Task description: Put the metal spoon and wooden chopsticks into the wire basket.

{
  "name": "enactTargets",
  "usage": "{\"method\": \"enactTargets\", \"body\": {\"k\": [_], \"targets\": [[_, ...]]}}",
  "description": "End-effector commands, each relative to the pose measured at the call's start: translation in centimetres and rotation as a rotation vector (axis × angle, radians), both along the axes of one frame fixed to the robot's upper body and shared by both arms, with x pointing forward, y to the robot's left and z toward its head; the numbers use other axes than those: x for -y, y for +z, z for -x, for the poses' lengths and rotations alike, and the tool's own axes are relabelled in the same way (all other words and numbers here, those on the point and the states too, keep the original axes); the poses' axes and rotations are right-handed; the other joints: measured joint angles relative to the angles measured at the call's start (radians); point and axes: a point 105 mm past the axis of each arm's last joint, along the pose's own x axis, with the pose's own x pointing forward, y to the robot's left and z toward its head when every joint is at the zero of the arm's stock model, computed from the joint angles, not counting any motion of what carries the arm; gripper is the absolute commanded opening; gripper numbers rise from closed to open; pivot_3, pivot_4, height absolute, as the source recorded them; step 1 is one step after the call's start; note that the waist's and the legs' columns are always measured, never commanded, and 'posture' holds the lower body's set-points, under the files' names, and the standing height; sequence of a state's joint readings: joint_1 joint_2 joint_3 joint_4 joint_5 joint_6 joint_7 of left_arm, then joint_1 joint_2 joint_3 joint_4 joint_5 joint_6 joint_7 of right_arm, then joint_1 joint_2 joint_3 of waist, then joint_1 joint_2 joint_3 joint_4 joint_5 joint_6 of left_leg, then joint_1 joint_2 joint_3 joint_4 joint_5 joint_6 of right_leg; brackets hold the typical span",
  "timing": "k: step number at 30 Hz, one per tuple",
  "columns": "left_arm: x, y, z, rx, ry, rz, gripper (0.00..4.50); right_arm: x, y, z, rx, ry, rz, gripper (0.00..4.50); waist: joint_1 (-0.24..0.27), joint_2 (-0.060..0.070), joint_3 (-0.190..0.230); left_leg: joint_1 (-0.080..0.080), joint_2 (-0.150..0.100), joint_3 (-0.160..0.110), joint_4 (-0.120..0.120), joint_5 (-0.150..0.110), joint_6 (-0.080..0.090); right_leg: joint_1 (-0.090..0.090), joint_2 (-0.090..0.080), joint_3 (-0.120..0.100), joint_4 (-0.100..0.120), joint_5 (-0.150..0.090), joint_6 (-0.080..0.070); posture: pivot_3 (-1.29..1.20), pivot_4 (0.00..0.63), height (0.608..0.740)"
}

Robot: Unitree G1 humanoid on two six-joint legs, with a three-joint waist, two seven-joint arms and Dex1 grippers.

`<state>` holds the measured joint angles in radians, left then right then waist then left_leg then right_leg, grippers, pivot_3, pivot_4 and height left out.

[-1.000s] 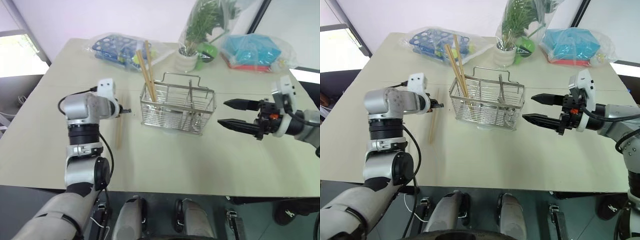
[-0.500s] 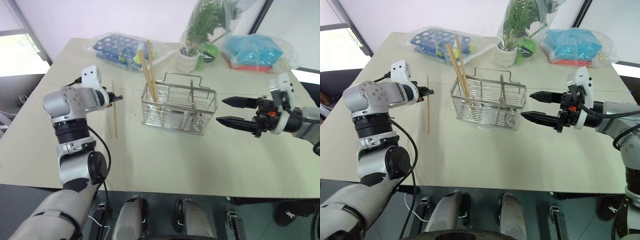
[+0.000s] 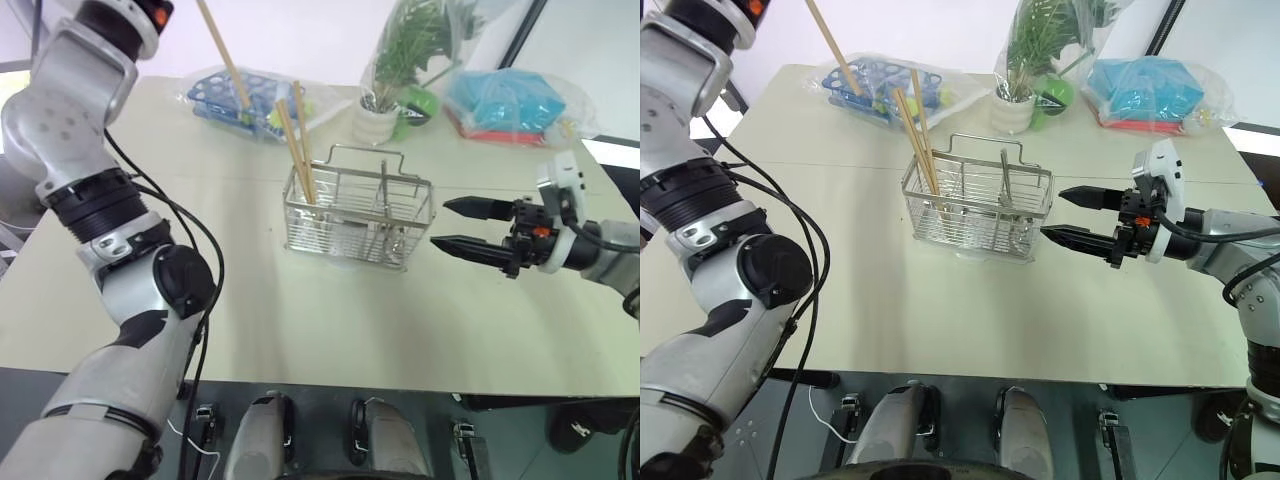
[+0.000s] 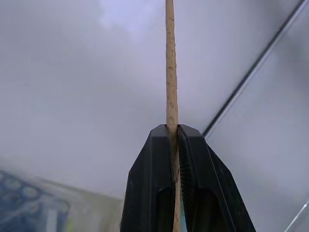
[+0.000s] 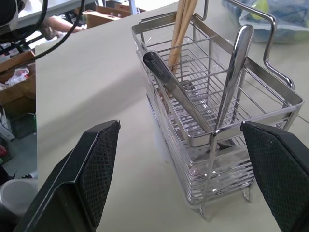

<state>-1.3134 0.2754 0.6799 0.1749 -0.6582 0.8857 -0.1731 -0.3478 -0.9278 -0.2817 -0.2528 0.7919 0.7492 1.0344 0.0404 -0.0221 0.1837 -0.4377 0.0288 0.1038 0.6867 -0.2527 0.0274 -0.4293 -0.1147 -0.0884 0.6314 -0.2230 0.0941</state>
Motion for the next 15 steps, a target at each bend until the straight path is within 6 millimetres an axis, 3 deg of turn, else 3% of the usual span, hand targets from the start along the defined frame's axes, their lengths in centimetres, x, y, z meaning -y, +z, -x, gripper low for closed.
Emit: {"method": "enactTargets", "body": {"k": [1, 5, 8, 10, 15], "targets": [[3.0, 2.9, 2.6, 0.161, -0.07, -0.084, 0.05, -0.1, 1.5, 0.3, 0.068, 0.007, -0.01, 4.12, -0.001, 0.0, 0.0, 0.0, 0.0, 0.0, 0.0, 0.0, 0.0, 0.0, 0.0, 0.0, 0.0, 0.0, 0.0, 0.0, 0.15, 0.715], [7.4, 0.7, 2.4, 0.185, -0.078, -0.259, 0.05, 0.0, 1.9, 0.3, 0.075, -0.002, -0.018, 4.12, -0.001, 0.0, 0.0, 0.0, 0.0, 0.0, 0.0, 0.0, 0.0, 0.0, 0.0, 0.0, 0.0, 0.0, 0.0, 0.0, 0.15, 0.715], [8.8, -1.0, 1.9, 0.182, -0.065, -0.312, 0.05, 0.0, 2.0, 0.4, 0.077, -0.005, -0.023, 4.12, -0.002, 0.0, 0.0, 0.001, 0.0, 0.0, 0.0, 0.0, 0.0, 0.001, 0.0, 0.0, 0.0, 0.0, 0.0, 0.0, 0.15, 0.715], [10.4, -3.2, 1.4, 0.161, -0.073, -0.37, 0.05, 0.0, 2.0, 0.5, 0.076, -0.008, -0.022, 4.12, -0.005, 0.0, 0.0, 0.001, 0.0, 0.0, 0.0, 0.0, 0.0, 0.001, 0.001, 0.0, 0.0, 0.0, 0.0, 0.0, 0.15, 0.715], [11.1, -5.7, 0.8, 0.151, -0.036, -0.428, 0.05, 0.1, 2.2, 0.6, 0.08, -0.017, -0.021, 4.12, -0.003, 0.0, 0.0, 0.001, 0.001, 0.0, 0.0, 0.0, 0.0, 0.001, 0.001, 0.0, 0.0, 0.0, 0.0, 0.0, 0.15, 0.715]]}}
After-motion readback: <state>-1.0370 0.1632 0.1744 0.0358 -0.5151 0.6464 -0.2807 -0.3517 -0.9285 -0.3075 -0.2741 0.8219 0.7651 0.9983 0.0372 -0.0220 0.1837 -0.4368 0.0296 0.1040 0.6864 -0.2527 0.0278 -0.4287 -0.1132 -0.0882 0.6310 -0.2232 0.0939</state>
